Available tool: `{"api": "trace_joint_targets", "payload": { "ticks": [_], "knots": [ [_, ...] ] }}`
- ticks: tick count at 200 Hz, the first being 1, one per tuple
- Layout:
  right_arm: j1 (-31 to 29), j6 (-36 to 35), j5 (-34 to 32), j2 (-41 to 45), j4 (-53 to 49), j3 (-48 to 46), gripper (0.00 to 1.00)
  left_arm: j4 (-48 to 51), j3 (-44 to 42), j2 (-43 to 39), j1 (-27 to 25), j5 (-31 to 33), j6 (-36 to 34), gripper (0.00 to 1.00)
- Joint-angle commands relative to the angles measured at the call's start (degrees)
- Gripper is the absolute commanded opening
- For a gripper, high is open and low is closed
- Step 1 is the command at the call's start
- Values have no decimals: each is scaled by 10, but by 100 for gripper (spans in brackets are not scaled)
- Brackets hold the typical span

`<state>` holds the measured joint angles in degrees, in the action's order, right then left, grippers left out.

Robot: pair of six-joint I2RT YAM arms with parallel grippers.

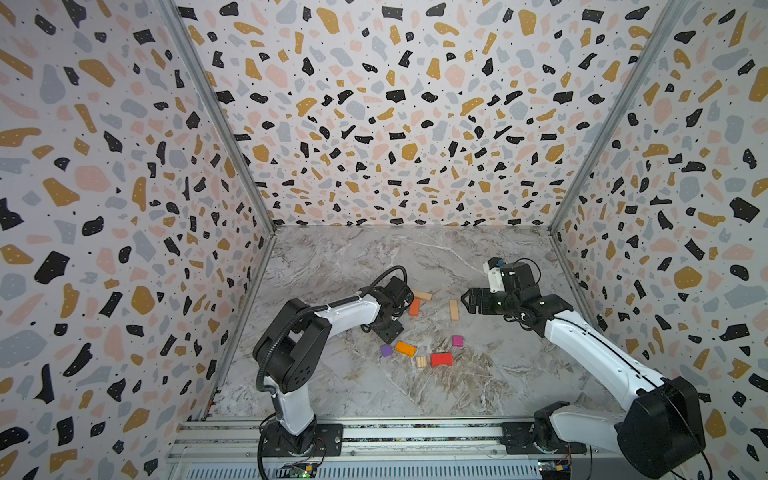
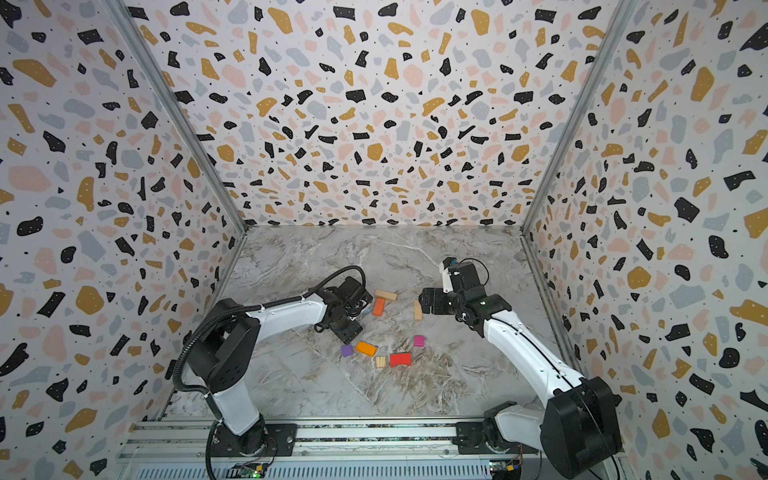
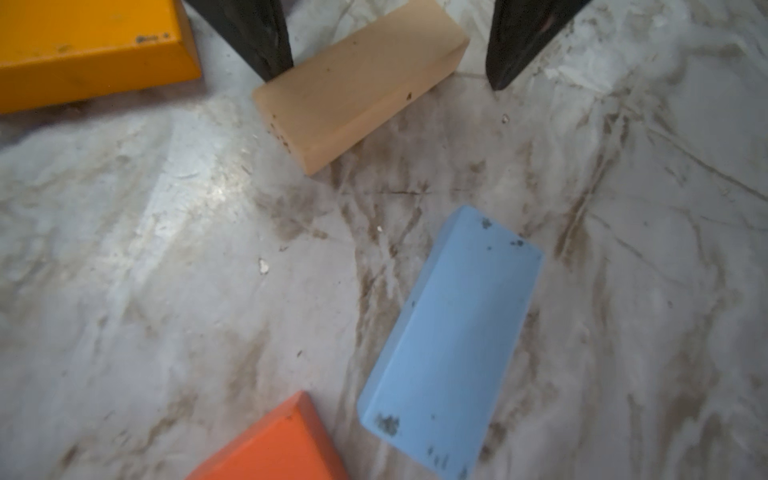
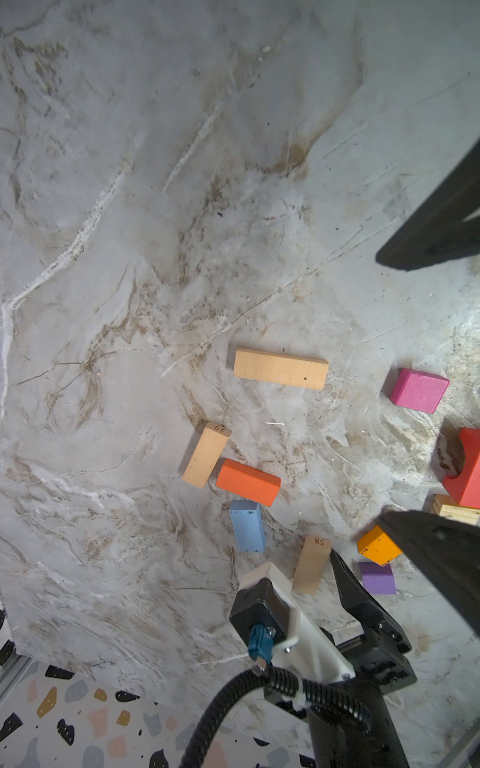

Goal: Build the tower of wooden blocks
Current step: 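Open the right gripper and withdraw while the left gripper descends over bar 58, then grasp the wood bar numbered 58 with the left gripper and lift it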

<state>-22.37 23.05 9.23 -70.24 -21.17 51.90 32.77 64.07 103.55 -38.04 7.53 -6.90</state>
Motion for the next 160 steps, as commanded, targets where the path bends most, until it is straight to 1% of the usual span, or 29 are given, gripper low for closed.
{"api": "trace_joint_targets", "payload": {
  "ticks": [1, 19, 58, 86, 127, 140, 160],
  "knots": [
    [4, -2, -1, 24, -12, -4, 92, 12, 13, 13, -3, -12, -5, 72],
    [6, -1, -3, 27, -10, -10, 91, 17, 17, 18, -3, -22, -3, 66],
    [8, -1, -2, 31, -13, -12, 91, 29, 19, 17, -3, -22, 15, 50],
    [9, -1, -4, 37, -17, -14, 91, 30, 16, 13, -3, -32, 34, 41],
    [10, 2, -3, 45, -19, -22, 91, 24, 12, 11, -3, -44, 61, 35],
    [10, 3, -3, 47, -18, -23, 91, 19, 10, 11, -2, -49, 70, 31],
    [10, 3, -3, 48, -19, -25, 91, 17, 9, 16, -1, -50, 79, 30]
  ]
}}
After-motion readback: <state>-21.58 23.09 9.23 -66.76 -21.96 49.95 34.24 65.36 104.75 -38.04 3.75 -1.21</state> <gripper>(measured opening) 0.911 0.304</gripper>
